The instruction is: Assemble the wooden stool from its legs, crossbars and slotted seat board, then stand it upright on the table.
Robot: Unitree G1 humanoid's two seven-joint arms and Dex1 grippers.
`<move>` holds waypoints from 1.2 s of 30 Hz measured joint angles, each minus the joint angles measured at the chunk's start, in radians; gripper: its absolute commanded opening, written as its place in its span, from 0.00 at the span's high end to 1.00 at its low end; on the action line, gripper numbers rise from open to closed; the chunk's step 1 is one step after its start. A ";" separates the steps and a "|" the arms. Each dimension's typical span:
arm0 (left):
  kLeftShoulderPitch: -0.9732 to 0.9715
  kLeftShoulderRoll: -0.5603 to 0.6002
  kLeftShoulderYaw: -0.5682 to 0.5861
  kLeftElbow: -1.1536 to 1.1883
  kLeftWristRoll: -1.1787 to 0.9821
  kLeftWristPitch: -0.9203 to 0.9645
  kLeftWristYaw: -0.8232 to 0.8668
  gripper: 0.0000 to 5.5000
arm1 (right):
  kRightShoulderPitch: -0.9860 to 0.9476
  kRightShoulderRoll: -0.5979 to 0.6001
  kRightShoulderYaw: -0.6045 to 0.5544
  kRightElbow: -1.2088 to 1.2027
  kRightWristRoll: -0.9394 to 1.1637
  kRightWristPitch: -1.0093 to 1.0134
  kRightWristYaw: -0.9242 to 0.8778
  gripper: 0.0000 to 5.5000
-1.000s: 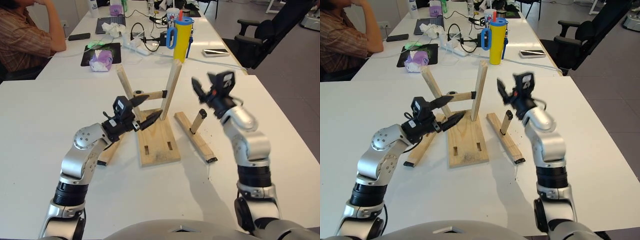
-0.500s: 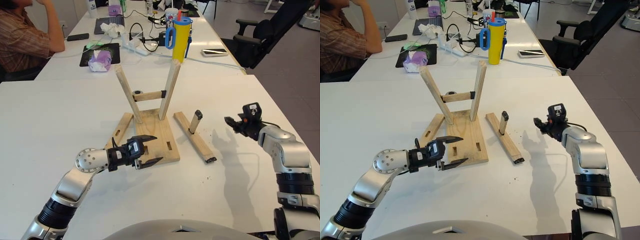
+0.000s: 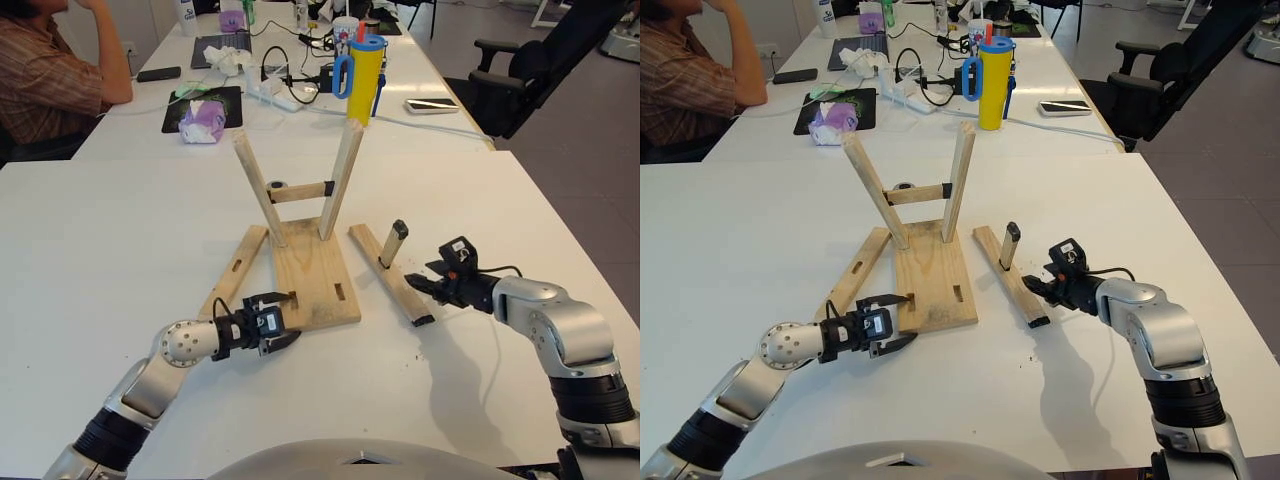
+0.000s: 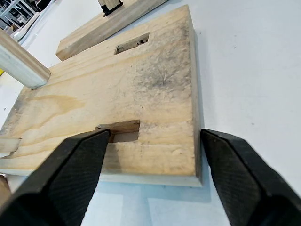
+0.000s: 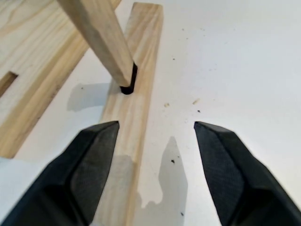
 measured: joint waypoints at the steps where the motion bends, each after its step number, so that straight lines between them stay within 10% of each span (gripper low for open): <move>1: -0.013 -0.006 0.000 0.012 0.006 0.001 0.006 0.35 | -0.004 0.010 0.017 0.000 -0.001 0.000 -0.001 0.46; 22: -0.121 -0.112 0.180 -0.057 -0.304 0.098 0.006 0.35 | -0.026 0.080 0.122 0.082 -0.094 -0.085 -0.059 0.63; 36: -0.264 -0.184 0.403 -0.085 -0.751 0.409 0.028 0.17 | -0.303 0.328 -0.339 0.128 0.281 -0.228 -0.171 0.63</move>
